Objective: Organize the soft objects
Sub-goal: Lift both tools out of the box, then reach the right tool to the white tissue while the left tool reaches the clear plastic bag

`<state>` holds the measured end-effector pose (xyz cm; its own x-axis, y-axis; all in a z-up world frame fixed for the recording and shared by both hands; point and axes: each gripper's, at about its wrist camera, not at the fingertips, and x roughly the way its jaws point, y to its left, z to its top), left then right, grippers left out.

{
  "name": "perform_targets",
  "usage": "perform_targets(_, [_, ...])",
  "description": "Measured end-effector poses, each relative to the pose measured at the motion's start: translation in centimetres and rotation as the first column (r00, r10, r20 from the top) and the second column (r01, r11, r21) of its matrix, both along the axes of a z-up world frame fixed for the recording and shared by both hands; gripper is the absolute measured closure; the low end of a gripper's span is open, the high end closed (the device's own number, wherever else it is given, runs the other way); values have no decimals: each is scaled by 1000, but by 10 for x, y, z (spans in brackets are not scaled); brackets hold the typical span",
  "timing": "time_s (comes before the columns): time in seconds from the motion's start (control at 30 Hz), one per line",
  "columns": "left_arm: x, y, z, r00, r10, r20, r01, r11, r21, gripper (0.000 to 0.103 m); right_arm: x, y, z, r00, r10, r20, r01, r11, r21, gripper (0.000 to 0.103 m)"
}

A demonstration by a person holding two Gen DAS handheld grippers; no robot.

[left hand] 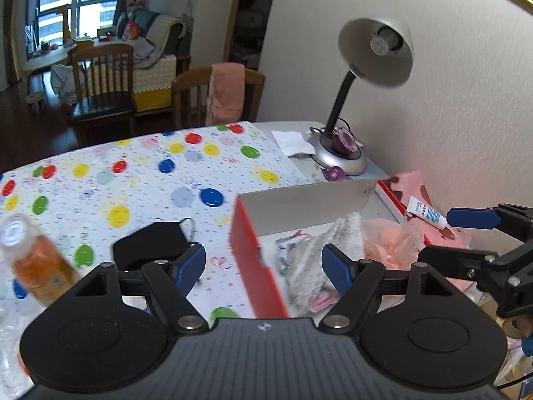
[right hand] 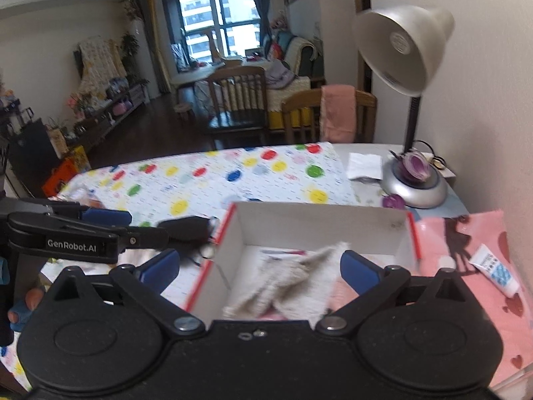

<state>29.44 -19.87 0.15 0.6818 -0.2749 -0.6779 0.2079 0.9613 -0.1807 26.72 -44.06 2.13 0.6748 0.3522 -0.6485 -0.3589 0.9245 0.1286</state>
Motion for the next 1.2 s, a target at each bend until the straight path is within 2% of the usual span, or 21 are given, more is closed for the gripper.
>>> perform_targets(0.07, [-10, 13, 3, 1000, 16, 16, -16, 1000, 12, 18, -4, 10, 2, 1000, 13, 7, -13, 1000, 23, 0])
perform_targets(0.53, [-68, 109, 2, 996, 71, 54, -71, 997, 16, 18, -25, 98, -1, 997, 75, -10, -75, 994, 76, 0])
perform_targets(0.67, [-81, 134, 0, 994, 82, 66, -83, 996, 17, 5, -30, 123, -4, 996, 90, -16, -88, 993, 76, 0])
perform_targets(0.77, [-89, 153, -1, 994, 85, 75, -85, 996, -6, 4, -30, 138, -10, 995, 92, -28, -89, 993, 80, 0])
perform_targets(1.03, [-97, 200, -19, 992, 107, 64, -103, 993, -52, 0, -26, 175, -30, 993, 94, -65, -88, 993, 79, 1])
perform_targets(1.2, [-96, 223, -38, 991, 120, 62, -118, 992, -34, 0, -24, 200, -46, 992, 112, -66, -110, 993, 34, 3])
